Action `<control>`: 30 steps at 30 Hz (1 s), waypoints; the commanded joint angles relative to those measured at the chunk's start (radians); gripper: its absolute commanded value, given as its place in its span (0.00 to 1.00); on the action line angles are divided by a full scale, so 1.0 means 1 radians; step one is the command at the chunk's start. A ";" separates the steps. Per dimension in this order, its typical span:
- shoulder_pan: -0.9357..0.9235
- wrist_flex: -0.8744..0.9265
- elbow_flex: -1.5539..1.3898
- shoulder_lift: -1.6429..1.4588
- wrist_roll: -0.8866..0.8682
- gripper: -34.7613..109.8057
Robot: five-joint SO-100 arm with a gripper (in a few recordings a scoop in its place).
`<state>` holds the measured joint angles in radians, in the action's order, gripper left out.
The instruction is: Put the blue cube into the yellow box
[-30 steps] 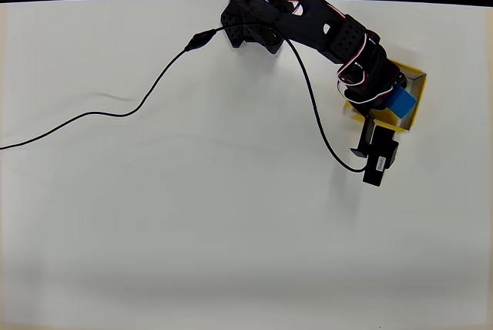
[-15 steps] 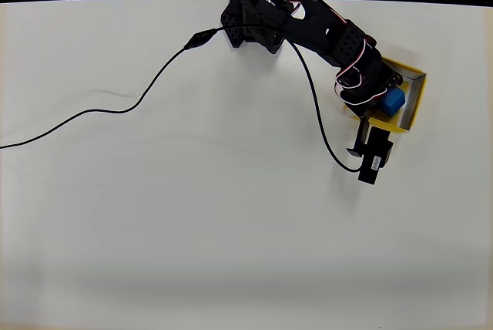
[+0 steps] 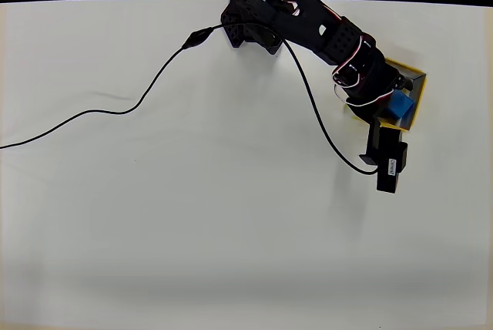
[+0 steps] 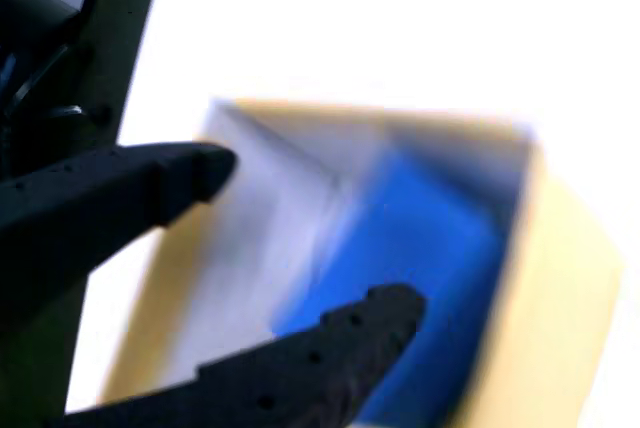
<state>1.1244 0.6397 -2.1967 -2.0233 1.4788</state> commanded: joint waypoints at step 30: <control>-0.999 -0.109 -0.330 -0.598 0.285 0.24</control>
<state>0.1979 0.5630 -2.4835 -2.4989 1.7472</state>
